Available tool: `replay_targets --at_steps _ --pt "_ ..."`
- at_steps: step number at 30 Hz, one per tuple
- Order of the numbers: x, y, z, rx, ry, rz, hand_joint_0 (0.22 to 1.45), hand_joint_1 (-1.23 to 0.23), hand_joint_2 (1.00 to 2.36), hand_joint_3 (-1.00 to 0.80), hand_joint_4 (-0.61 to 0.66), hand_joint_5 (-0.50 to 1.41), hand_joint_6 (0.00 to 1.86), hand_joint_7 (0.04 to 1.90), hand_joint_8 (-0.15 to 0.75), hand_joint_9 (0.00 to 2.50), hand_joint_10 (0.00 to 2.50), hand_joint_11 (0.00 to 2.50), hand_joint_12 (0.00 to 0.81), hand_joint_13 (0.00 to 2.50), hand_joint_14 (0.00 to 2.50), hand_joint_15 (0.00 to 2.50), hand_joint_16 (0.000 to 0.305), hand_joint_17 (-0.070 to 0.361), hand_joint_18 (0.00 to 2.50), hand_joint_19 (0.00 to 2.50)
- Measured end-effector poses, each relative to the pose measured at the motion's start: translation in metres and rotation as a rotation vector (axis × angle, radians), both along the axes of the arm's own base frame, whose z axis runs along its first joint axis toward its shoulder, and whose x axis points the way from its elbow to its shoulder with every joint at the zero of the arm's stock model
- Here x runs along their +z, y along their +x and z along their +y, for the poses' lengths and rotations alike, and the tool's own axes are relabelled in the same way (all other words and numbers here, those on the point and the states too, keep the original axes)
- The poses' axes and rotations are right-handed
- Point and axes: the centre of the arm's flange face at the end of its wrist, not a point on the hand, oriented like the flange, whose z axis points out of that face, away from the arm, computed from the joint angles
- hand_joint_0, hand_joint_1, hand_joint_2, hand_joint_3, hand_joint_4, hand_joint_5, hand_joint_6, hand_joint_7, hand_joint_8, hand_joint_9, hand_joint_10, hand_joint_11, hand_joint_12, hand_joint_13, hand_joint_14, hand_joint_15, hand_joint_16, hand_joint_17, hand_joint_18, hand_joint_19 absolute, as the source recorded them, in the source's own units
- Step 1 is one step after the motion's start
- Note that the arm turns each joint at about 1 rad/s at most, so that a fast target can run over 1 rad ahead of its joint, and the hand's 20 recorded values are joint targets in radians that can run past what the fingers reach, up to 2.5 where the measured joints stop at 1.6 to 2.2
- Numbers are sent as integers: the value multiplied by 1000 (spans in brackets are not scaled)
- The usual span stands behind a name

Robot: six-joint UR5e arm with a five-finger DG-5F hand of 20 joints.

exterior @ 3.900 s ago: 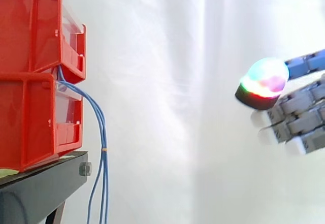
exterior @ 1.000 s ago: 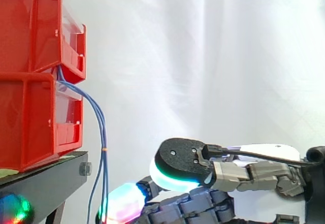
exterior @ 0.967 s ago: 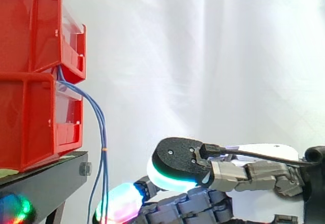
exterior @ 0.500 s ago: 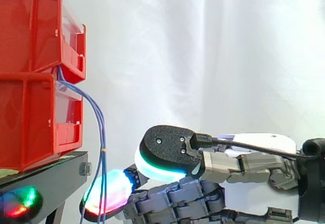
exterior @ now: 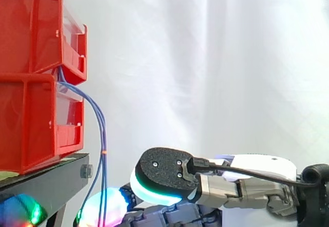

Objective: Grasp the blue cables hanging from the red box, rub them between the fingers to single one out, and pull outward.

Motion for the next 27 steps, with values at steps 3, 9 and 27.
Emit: replay_targets --at_steps 3,9,27 --pt "1 1 0 0 1 -13 521 -613 1000 -500 267 -186 502 717 231 474 0 0 321 239 0 0 49 110 192 147" --pt "4 4 0 -5 -20 -35 523 -614 1000 -500 266 -186 502 720 229 476 0 0 321 241 0 0 49 110 200 158" --pt "-26 7 -3 15 28 -56 527 -611 1000 -500 268 -185 502 716 231 486 0 0 321 262 0 0 48 109 221 168"
